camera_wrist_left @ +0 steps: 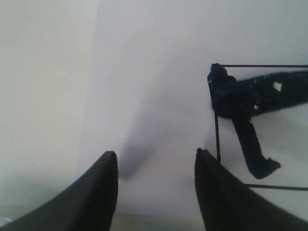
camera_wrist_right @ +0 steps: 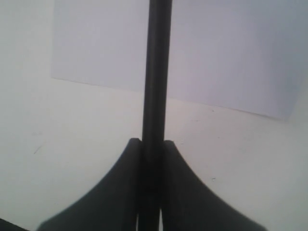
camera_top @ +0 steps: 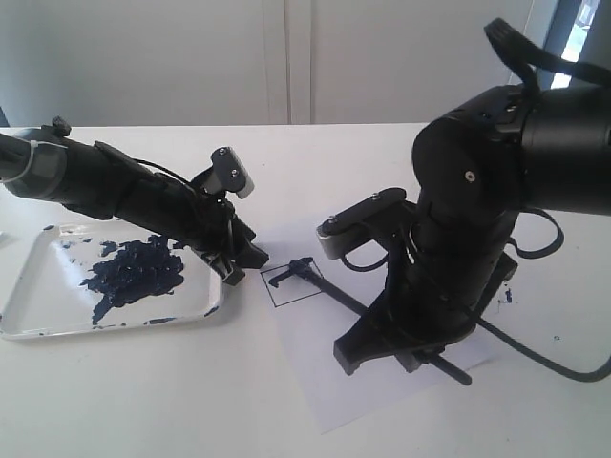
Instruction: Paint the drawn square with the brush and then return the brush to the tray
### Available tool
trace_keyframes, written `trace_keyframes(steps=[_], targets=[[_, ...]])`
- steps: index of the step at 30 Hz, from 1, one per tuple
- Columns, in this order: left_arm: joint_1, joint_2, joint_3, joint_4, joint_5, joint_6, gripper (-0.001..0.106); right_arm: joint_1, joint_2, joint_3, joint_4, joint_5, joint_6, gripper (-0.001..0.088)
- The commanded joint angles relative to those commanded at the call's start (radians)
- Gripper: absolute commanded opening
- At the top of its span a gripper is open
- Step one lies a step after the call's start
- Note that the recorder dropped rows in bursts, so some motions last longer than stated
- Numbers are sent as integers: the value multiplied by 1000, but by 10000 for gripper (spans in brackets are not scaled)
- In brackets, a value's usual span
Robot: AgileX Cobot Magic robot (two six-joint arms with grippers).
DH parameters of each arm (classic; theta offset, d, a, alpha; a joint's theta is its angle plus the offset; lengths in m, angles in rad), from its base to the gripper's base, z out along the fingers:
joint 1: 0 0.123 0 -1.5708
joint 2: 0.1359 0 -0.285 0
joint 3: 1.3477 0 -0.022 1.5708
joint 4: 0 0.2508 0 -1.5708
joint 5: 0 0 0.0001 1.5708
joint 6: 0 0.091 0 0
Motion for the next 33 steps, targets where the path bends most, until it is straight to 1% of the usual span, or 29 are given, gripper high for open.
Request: trace_keyframes(steps=[7, 13, 25, 33], targets=[[0, 0, 0, 0, 0, 2, 536, 0, 0, 0, 4, -7, -13, 0], [0, 0, 0, 0, 0, 2, 536, 0, 0, 0, 73, -9, -69, 0], [0, 0, 0, 0, 0, 2, 536, 0, 0, 0, 75, -15, -77, 0], [0, 0, 0, 0, -2, 2, 536, 0, 0, 0, 75, 49, -76, 0]])
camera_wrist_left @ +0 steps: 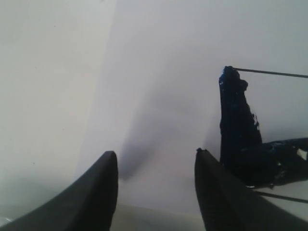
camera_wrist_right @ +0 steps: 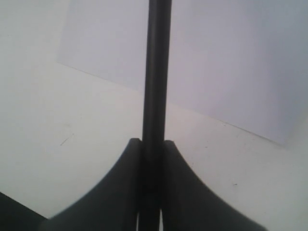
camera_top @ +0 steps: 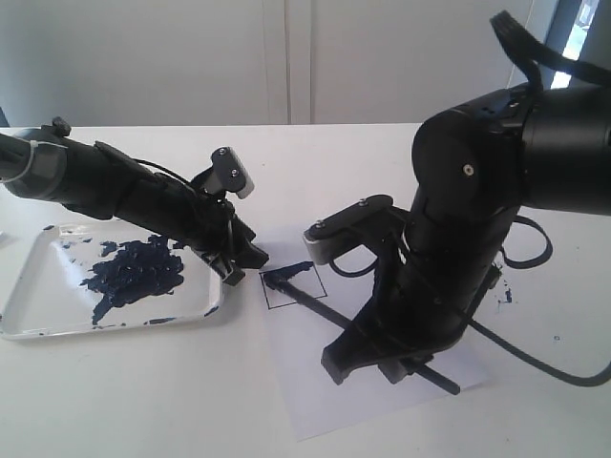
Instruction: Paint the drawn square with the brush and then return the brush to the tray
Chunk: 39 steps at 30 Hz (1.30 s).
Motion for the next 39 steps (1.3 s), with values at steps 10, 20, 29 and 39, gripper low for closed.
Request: trace_keyframes(steps=[10, 20, 29, 39], targets=[[0, 0, 0, 0, 0, 0, 536, 2, 0, 0, 2, 41, 0, 0], [0, 0, 0, 0, 4, 0, 536, 2, 0, 0, 15, -35, -20, 0], [0, 0, 0, 0, 6, 0, 536, 2, 0, 0, -8, -89, -20, 0], [0, 0, 0, 0, 6, 0, 536, 2, -6, 0, -43, 25, 37, 0]])
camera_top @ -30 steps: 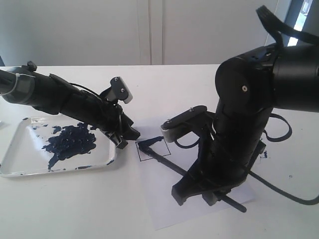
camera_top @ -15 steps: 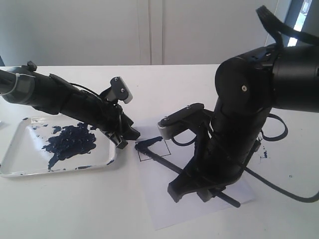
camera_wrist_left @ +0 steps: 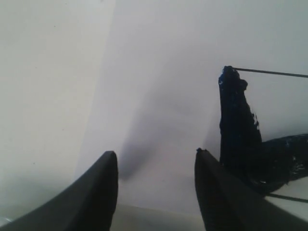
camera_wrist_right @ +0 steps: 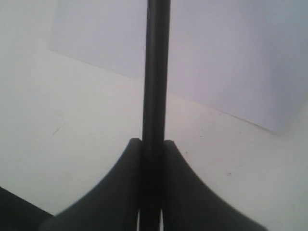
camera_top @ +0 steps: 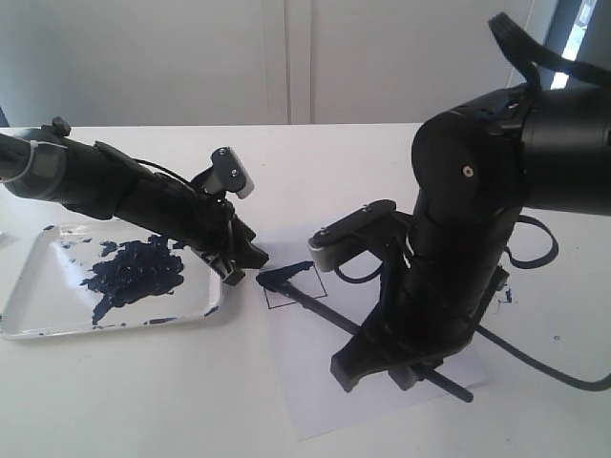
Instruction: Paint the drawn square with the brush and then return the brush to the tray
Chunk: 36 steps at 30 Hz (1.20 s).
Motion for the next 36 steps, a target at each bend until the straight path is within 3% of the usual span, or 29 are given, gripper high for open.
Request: trace_keyframes(steps=[9, 18, 26, 36], targets=[[0, 0, 0, 0, 0, 0, 536, 0, -14, 0, -122, 45, 102, 0], [0, 0, 0, 0, 2, -2, 536, 0, -14, 0, -123, 19, 102, 0], [0, 0, 0, 0, 2, -2, 536, 0, -14, 0, -8, 20, 15, 0], [0, 0, 0, 0, -5, -2, 536, 0, -14, 0, 12, 61, -9, 0]])
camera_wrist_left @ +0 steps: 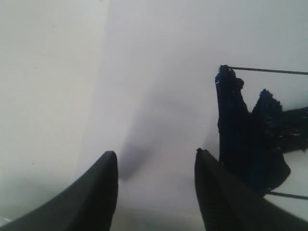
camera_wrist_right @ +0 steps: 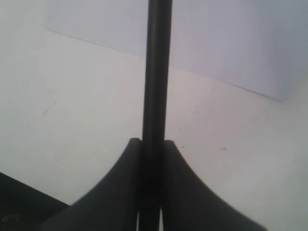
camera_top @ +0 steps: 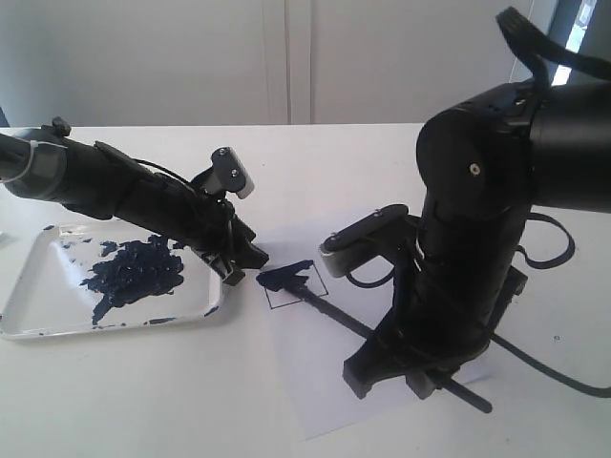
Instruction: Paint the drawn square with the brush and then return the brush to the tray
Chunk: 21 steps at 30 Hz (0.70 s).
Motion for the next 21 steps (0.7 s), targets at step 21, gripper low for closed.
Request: trace_keyframes(steps=[21], targets=[[-4, -133, 20, 540, 184, -443, 536, 0, 0, 0, -35, -4, 0, 0]])
